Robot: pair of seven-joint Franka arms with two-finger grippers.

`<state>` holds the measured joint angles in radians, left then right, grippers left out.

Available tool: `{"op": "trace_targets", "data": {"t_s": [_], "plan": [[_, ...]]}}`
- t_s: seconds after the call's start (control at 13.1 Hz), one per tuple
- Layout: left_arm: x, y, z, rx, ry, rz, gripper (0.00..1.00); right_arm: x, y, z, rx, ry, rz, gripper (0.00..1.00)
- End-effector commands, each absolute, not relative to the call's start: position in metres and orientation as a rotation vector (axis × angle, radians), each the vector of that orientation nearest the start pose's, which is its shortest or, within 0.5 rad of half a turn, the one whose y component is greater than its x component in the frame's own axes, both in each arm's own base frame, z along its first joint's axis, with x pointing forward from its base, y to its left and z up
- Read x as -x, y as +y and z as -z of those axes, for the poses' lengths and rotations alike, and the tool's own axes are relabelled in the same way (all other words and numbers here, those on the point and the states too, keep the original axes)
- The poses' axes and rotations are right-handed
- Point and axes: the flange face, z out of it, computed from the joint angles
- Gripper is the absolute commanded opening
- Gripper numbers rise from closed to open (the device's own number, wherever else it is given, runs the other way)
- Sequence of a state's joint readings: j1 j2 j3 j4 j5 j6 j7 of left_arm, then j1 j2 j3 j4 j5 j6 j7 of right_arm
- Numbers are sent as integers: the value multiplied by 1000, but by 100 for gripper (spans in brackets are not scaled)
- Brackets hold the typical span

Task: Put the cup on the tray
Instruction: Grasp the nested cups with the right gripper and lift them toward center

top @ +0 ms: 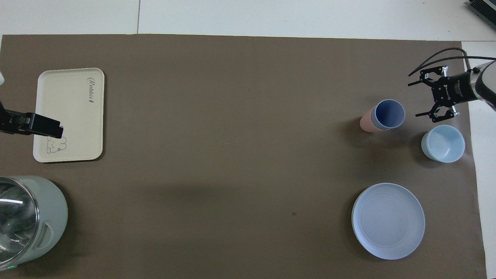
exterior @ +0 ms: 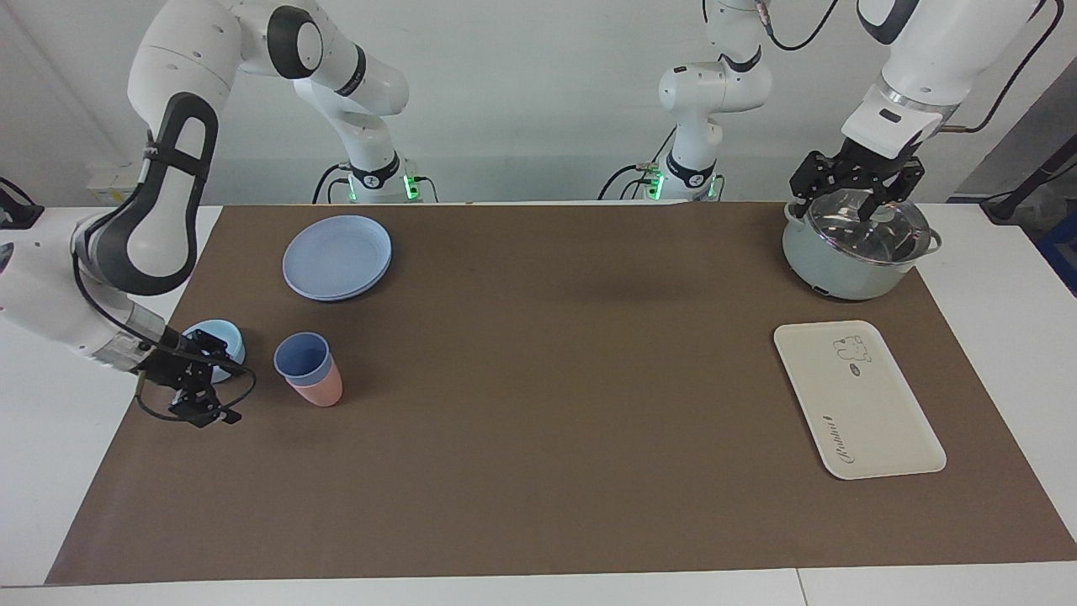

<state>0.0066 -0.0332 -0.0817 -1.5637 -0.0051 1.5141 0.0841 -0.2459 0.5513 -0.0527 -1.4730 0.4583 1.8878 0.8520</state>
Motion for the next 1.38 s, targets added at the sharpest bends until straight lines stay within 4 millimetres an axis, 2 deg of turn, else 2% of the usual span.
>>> {"op": "trace_targets", "data": {"t_s": [0.0, 0.15, 0.38, 0.54, 1.07, 1.3], "plan": [[-528, -38, -642, 3117, 260, -34, 100, -656, -160, -324, 2096, 1757, -424, 100], [-528, -38, -642, 3117, 260, -34, 100, -647, -152, -317, 2002, 1763, -465, 100], [-528, -38, -642, 3117, 260, -34, 100, -629, -140, -307, 2013, 1735, -540, 100], [-528, -38, -642, 3117, 260, -34, 100, -630, -137, -309, 1920, 1727, -553, 100], [-528, -38, -642, 3117, 260, -34, 100, -625, -123, -301, 1901, 1730, -568, 100], [-528, -38, -642, 3117, 260, -34, 100, -626, -105, -297, 1876, 1729, -570, 100]]}}
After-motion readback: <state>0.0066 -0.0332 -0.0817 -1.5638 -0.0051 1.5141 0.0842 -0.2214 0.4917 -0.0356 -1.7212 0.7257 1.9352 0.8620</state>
